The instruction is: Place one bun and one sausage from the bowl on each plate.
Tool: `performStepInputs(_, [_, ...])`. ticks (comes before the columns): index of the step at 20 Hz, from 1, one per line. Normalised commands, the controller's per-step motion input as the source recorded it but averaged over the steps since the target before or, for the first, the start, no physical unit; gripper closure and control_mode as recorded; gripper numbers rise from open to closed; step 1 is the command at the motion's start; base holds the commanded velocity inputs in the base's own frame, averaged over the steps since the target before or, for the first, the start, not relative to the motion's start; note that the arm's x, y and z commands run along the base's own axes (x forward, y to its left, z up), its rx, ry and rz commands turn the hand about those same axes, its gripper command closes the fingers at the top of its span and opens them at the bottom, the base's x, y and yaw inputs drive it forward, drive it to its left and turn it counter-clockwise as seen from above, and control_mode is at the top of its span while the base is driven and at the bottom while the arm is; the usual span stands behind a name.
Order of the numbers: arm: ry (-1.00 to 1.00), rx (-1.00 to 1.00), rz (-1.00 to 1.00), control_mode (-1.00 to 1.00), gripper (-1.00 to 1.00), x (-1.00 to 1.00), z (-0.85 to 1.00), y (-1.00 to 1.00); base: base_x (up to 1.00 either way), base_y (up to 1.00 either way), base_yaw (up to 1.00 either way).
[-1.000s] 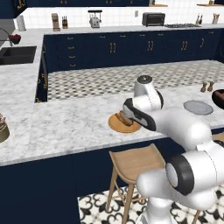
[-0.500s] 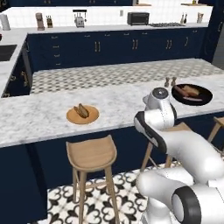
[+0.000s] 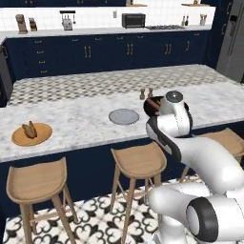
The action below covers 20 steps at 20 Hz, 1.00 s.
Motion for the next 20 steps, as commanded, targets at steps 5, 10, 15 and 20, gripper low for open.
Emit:
performStepInputs(5, [0.0,0.0,0.0,1.0,-1.0,0.0,0.0,0.0,0.97,-1.0,0.06])
performStepInputs(10, [0.0,0.0,0.0,1.0,-1.0,0.0,0.0,0.0,1.0,-0.81,0.17])
performStepInputs(15, [0.27,0.01,0.07,-1.0,-1.0,0.8,-0.05,0.06,0.2,-0.11,0.04])
performStepInputs(20, [0.32,0.03,0.03,-1.0,-1.0,1.0,-0.18,-0.06,0.0,0.0,0.0])
